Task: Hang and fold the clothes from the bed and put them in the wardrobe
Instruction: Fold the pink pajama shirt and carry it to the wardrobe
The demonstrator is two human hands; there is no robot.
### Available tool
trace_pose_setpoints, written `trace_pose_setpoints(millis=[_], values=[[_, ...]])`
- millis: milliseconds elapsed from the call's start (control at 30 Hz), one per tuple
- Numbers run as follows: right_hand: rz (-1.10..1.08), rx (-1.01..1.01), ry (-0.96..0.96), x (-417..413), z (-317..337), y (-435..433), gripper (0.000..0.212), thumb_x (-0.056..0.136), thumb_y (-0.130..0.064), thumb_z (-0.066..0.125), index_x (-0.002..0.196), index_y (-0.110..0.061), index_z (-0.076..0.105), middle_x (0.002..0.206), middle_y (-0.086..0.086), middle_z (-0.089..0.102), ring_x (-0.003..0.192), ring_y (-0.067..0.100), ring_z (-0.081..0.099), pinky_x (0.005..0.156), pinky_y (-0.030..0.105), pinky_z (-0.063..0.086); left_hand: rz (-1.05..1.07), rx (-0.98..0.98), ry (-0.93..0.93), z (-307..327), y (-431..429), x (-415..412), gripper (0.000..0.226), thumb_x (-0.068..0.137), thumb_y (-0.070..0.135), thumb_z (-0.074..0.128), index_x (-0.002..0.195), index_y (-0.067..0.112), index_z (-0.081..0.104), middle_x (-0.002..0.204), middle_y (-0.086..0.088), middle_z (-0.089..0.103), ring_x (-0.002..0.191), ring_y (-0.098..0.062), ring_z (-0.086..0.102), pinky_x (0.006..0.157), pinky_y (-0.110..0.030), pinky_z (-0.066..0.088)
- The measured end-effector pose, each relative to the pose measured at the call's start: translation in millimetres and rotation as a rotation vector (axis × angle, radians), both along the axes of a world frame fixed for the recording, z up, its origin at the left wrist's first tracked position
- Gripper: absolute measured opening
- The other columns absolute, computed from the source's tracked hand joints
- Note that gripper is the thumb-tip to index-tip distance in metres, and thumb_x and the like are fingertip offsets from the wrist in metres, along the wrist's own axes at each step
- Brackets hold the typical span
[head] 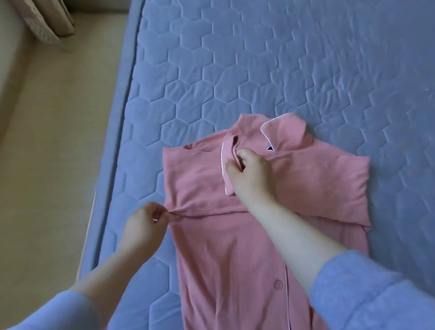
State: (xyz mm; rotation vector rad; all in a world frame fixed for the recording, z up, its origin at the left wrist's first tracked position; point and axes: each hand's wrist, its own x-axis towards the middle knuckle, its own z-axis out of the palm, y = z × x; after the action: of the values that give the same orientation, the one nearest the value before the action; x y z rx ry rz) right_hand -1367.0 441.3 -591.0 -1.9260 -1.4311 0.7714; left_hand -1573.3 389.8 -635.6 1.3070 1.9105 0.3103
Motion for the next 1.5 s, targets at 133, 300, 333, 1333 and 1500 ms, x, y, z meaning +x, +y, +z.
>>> trace_pose_setpoints(millis=[133, 300, 333, 1333, 1500], values=[[0.097, -0.071, 0.020, -37.9, -25.8, 3.8, 0.033, 0.084, -0.015, 0.057, 0.057, -0.022, 0.039, 0.050, -0.006, 0.042, 0.050, 0.011, 0.038, 0.057, 0.031, 0.032, 0.048, -0.016, -0.039, -8.6, 7.6, -17.6, 0.013, 0.092, 0.013, 0.056, 0.095, 0.008, 0.067, 0.088, -0.007, 0.069, 0.087, -0.026, 0.063, 0.066, -0.028, 0.038], [0.161, -0.327, 0.107, -46.4, -52.7, 3.5, 0.022, 0.093, -0.014, 0.049, 0.099, -0.002, 0.066, 0.096, 0.022, 0.070, 0.094, 0.041, 0.066, 0.088, 0.054, 0.051, 0.070, -0.030, -0.050, -15.1, 22.1, -26.9, 0.016, 0.093, 0.017, 0.054, 0.097, 0.007, 0.065, 0.089, -0.011, 0.069, 0.082, -0.030, 0.063, 0.063, -0.030, 0.044], [0.144, -0.337, 0.096, -41.4, -53.8, 2.5, 0.023, 0.093, -0.014, 0.050, 0.105, -0.002, 0.066, 0.100, 0.021, 0.071, 0.097, 0.040, 0.066, 0.090, 0.053, 0.050, 0.067, -0.026, -0.055, -15.3, 25.0, -25.7, 0.016, 0.093, 0.017, 0.053, 0.096, 0.006, 0.065, 0.088, -0.011, 0.069, 0.082, -0.029, 0.063, 0.063, -0.031, 0.044], [-0.607, -0.414, -0.191, 263.7, -87.9, -83.7, 0.020, 0.080, -0.001, 0.062, 0.098, -0.007, 0.068, 0.097, 0.014, 0.072, 0.095, 0.032, 0.067, 0.081, 0.034, 0.049, -0.360, 0.025, -0.142, -29.8, 64.3, 246.8, 0.008, 0.089, 0.016, 0.058, 0.082, 0.018, 0.062, 0.083, -0.004, 0.068, 0.079, -0.023, 0.059, 0.069, -0.032, 0.045], [-0.603, -0.560, -0.137, 290.6, -89.7, -88.9, 0.019, 0.081, -0.010, 0.063, 0.099, -0.009, 0.070, 0.101, 0.013, 0.072, 0.098, 0.031, 0.066, 0.073, 0.029, 0.042, -0.401, 0.034, -0.094, -33.7, 67.8, 269.9, 0.008, 0.089, 0.017, 0.059, 0.082, 0.019, 0.060, 0.079, -0.001, 0.063, 0.077, -0.020, 0.054, 0.062, -0.028, 0.032]])
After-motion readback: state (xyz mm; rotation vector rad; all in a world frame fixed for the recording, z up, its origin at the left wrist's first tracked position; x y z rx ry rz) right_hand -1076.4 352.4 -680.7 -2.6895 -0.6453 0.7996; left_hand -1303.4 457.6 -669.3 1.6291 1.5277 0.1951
